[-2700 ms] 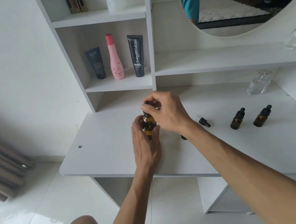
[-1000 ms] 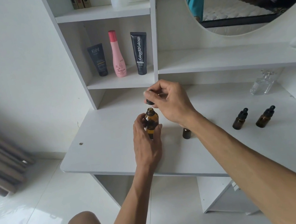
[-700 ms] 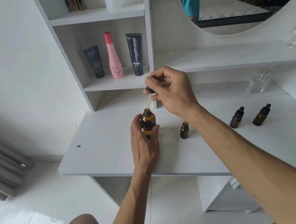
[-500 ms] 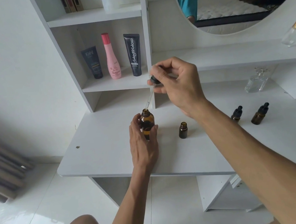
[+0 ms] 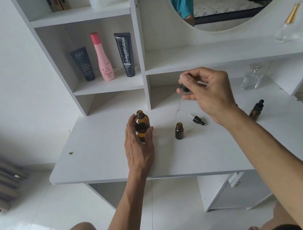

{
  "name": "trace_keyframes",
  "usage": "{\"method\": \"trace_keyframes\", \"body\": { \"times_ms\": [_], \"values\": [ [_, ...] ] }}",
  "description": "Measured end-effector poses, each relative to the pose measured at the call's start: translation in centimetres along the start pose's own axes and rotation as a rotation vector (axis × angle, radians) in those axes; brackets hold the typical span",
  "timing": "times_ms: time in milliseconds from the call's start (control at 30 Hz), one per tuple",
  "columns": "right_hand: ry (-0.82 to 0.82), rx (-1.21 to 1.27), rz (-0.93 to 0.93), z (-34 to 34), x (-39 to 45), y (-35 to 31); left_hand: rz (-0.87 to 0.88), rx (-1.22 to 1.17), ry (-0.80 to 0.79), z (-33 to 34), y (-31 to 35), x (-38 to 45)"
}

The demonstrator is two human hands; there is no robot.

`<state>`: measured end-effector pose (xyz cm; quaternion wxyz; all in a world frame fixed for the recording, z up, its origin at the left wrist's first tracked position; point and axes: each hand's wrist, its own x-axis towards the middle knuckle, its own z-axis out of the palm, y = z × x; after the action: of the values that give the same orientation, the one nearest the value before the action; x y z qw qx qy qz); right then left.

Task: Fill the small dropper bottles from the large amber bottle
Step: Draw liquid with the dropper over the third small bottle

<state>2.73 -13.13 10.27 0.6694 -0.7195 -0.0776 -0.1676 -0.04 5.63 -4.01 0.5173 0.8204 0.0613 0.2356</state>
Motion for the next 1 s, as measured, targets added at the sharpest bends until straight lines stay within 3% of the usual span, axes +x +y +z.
{"method": "trace_keyframes", "body": {
  "times_ms": [1000],
  "values": [
    [-0.045, -0.108, 0.05, -0.3, -0.8, 2.4, -0.007, -0.02, -0.014, 0.0, 0.0, -0.1]
  ]
}}
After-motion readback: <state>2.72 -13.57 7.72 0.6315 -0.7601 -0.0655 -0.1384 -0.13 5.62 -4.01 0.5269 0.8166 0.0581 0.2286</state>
